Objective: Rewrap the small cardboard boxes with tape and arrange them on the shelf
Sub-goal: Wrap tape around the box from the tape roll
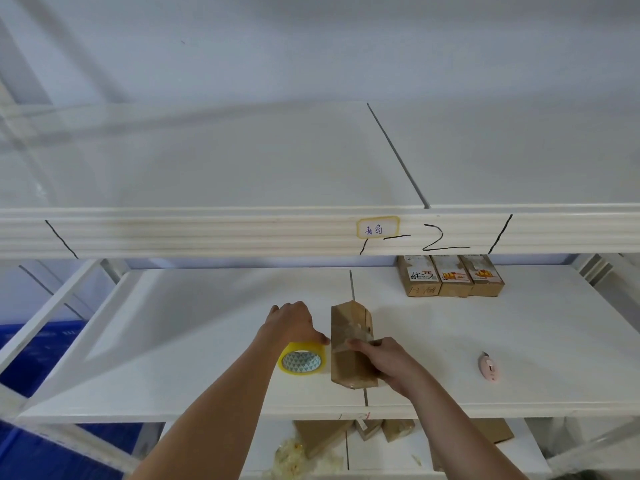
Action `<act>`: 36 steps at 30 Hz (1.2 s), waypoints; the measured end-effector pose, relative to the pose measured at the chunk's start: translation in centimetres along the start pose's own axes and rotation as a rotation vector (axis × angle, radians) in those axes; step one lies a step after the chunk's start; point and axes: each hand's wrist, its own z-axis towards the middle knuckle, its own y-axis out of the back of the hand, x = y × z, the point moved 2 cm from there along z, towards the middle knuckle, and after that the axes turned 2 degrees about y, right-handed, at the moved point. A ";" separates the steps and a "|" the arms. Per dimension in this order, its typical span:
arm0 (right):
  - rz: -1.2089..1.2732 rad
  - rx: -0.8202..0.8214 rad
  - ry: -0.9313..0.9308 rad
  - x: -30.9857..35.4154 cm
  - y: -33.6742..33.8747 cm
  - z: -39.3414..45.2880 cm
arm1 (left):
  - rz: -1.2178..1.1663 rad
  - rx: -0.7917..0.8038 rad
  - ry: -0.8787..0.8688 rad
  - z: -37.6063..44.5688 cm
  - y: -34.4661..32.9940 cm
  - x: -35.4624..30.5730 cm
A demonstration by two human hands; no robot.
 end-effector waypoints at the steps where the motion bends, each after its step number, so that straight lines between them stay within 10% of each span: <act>1: 0.014 0.011 0.000 0.0 0.1 -0.1 | -0.001 -0.012 -0.010 -0.1 0.2 -0.2; 14: 0.433 0.126 -0.020 1.3 -0.4 -0.9 | 0.016 -0.090 -0.160 -1.0 3.3 -2.9; 36: 0.001 0.054 -0.003 1.2 -0.9 0.1 | 0.082 -0.079 -0.210 -2.0 2.3 -4.2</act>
